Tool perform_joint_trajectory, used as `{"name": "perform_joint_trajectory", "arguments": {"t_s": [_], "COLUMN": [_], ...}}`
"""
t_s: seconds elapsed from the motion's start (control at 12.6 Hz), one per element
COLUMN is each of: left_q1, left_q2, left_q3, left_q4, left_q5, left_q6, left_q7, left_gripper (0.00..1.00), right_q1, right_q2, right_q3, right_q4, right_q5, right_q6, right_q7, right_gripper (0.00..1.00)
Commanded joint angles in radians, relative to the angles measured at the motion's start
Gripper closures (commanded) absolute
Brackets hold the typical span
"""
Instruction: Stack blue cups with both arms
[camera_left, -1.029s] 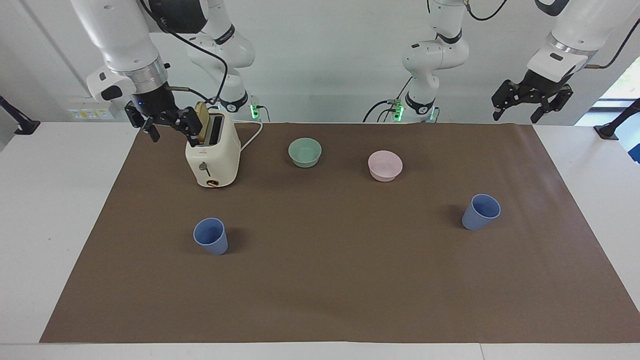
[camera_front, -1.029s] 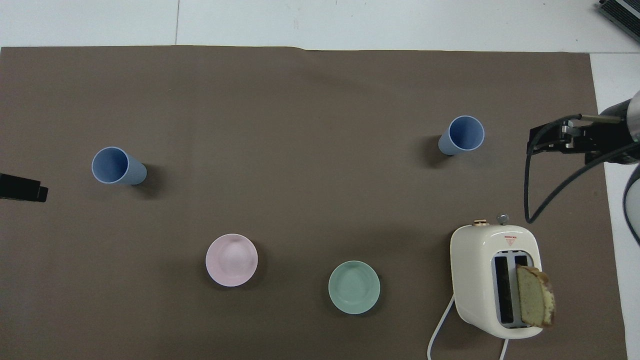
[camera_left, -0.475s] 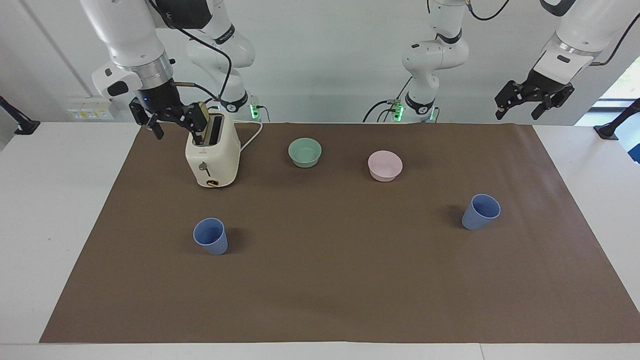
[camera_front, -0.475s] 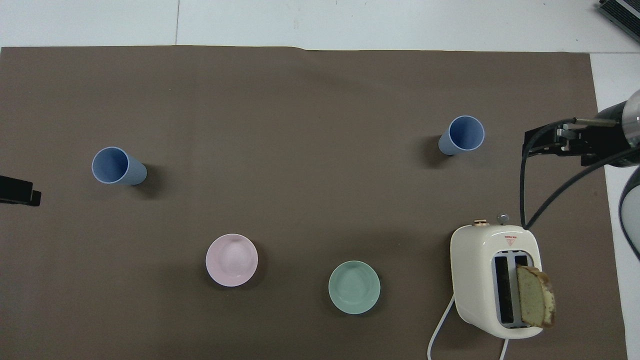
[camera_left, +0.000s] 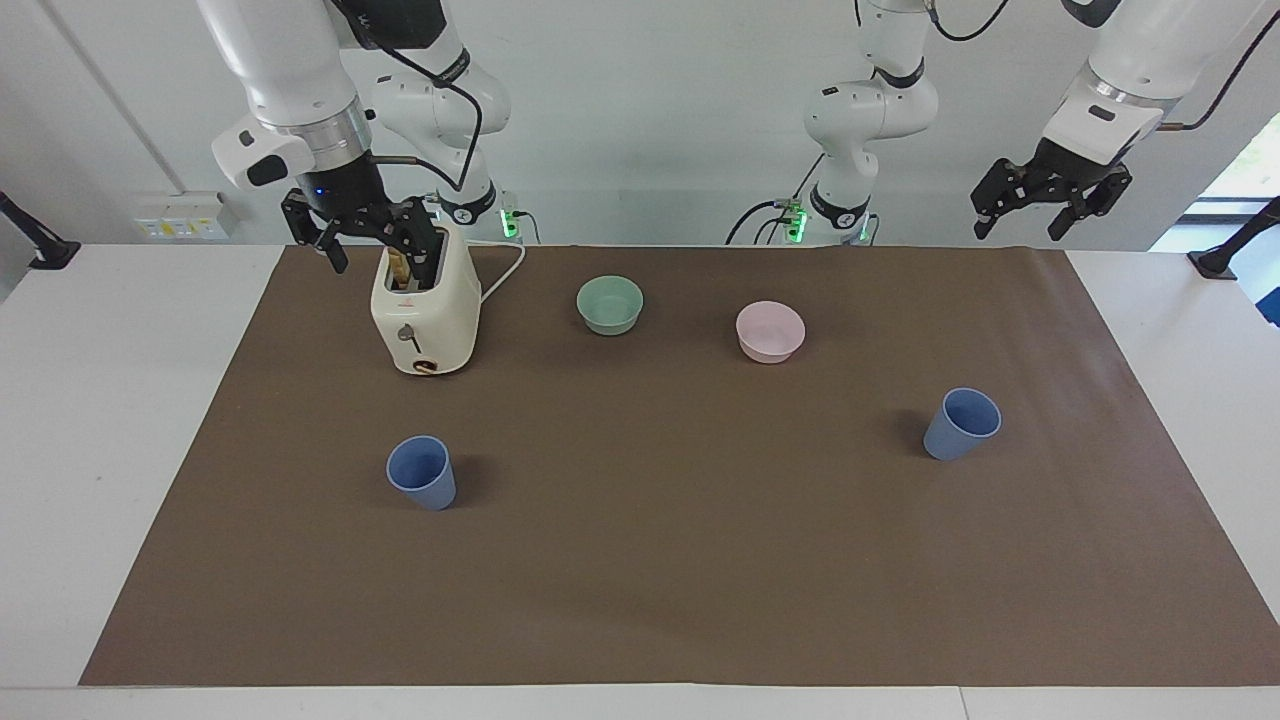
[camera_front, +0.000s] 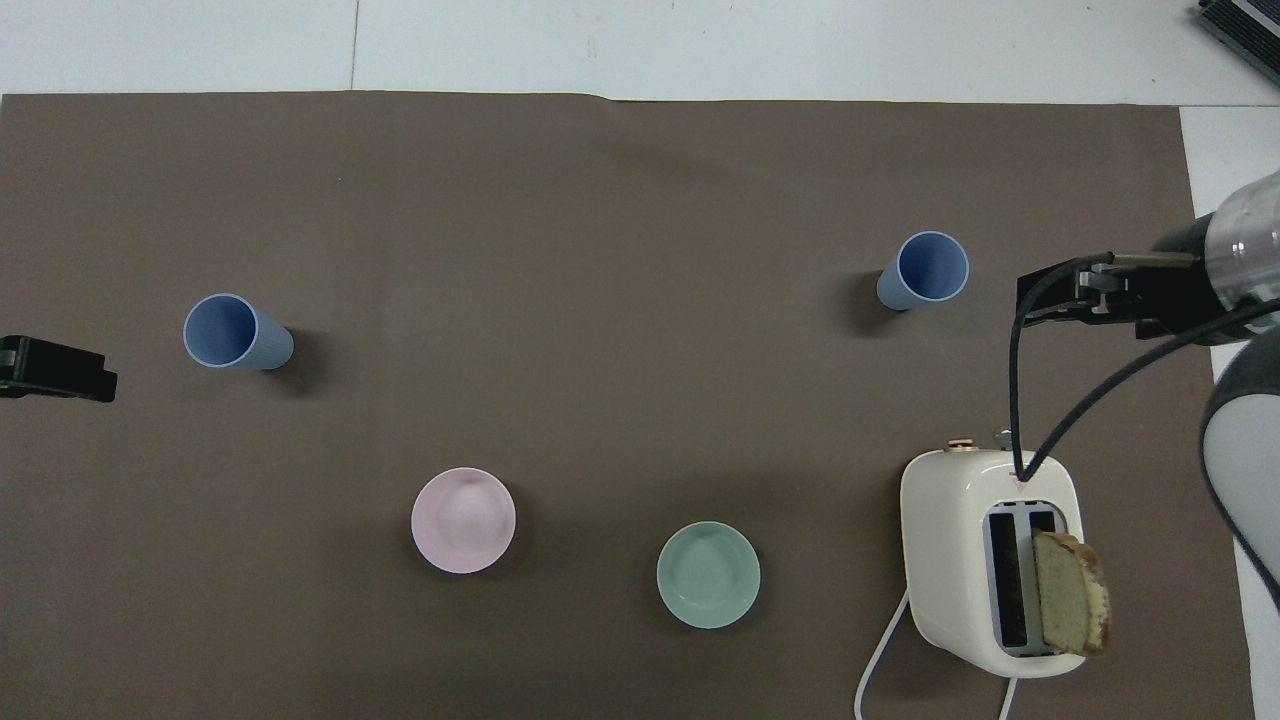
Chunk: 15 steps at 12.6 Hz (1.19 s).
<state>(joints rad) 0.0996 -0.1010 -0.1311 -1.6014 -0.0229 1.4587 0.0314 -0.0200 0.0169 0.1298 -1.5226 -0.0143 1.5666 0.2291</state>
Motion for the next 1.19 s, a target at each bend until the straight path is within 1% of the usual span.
{"name": "perform_joint_trajectory", "arguments": {"t_s": [0.0,0.24,0.95,1.11], "left_q1": [0.002,0.009,-0.004,0.008], "left_q2": [0.010,0.004,0.007,0.006], "left_q3": [0.019,0.018,0.016,0.018], "left_q4": [0.014,-0.009,-0.003,-0.003], "left_q5": [0.006,0.006,-0.008,-0.008], "left_q6": [0.018,0.060,0.057,0.052], "left_q7": [-0.019,-0.019,-0.013,-0.013], "left_gripper": [0.00,0.00,0.00,0.00], "right_q1": [0.044,0.045,0.032,0.032], "right_q2": [-0.015,-0.014,-0.014,-0.015], "right_q3": [-0.048,-0.052,-0.050,-0.050], "right_q4": [-0.010,-0.010,-0.010,-0.011], "right_q5": [-0.018,-0.018,-0.004,-0.001], "right_q6": [-0.011,-0.011,0.000,0.003], "right_q7": [-0.017,-0.017,-0.013,-0.011], "right_gripper": [0.00,0.00,0.00,0.00]}}
